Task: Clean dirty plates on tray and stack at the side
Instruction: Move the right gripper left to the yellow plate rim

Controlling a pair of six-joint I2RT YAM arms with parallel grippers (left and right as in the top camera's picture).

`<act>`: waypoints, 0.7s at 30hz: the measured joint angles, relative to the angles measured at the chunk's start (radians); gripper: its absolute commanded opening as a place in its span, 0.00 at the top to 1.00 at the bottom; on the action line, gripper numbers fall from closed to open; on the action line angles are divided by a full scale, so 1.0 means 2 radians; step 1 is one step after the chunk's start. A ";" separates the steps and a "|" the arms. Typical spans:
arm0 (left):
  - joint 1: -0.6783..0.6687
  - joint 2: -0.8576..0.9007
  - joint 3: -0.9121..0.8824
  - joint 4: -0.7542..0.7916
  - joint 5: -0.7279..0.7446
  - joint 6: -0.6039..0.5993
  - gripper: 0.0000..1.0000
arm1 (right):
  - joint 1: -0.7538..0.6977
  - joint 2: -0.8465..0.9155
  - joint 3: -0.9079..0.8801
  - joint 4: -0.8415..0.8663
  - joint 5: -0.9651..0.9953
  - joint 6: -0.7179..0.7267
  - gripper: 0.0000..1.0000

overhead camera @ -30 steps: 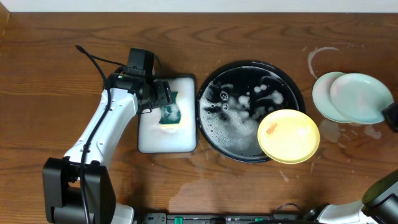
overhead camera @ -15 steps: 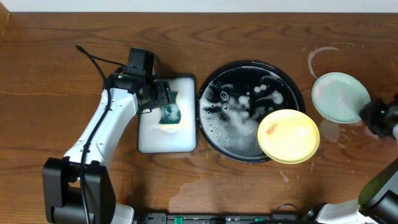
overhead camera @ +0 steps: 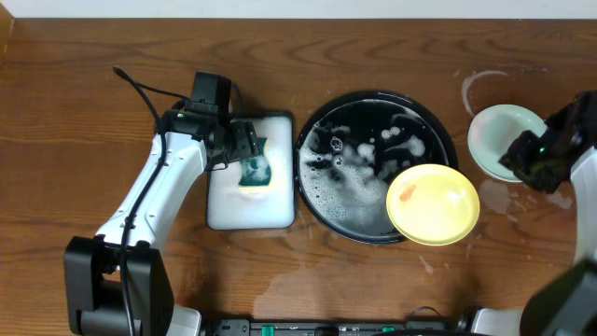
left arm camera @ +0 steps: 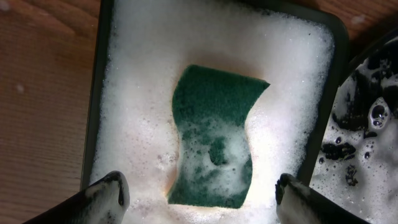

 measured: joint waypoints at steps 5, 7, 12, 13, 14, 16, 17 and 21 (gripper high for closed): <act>0.000 0.000 0.000 0.001 0.000 0.000 0.21 | 0.026 -0.077 -0.003 -0.062 0.018 0.001 0.01; 0.000 0.000 0.000 0.001 0.000 0.000 0.21 | 0.031 -0.100 -0.019 -0.064 0.025 0.013 0.01; 0.000 0.000 0.000 0.002 0.000 0.000 0.21 | 0.033 -0.146 -0.106 -0.050 0.031 0.062 0.01; 0.000 0.000 0.000 0.002 0.000 0.000 0.21 | 0.033 -0.150 -0.125 -0.039 0.026 0.070 0.08; 0.000 0.000 0.000 0.002 0.000 0.000 0.21 | 0.033 -0.151 -0.142 -0.027 0.021 0.075 0.25; 0.000 0.000 0.000 0.002 0.000 0.000 0.21 | 0.033 -0.150 -0.169 -0.006 0.013 0.086 0.26; 0.000 0.000 0.000 0.002 0.000 0.000 0.21 | 0.034 -0.150 -0.182 0.008 0.009 0.091 0.23; 0.000 0.000 0.000 0.003 0.000 0.000 0.21 | 0.049 -0.139 -0.208 0.037 0.004 0.095 0.21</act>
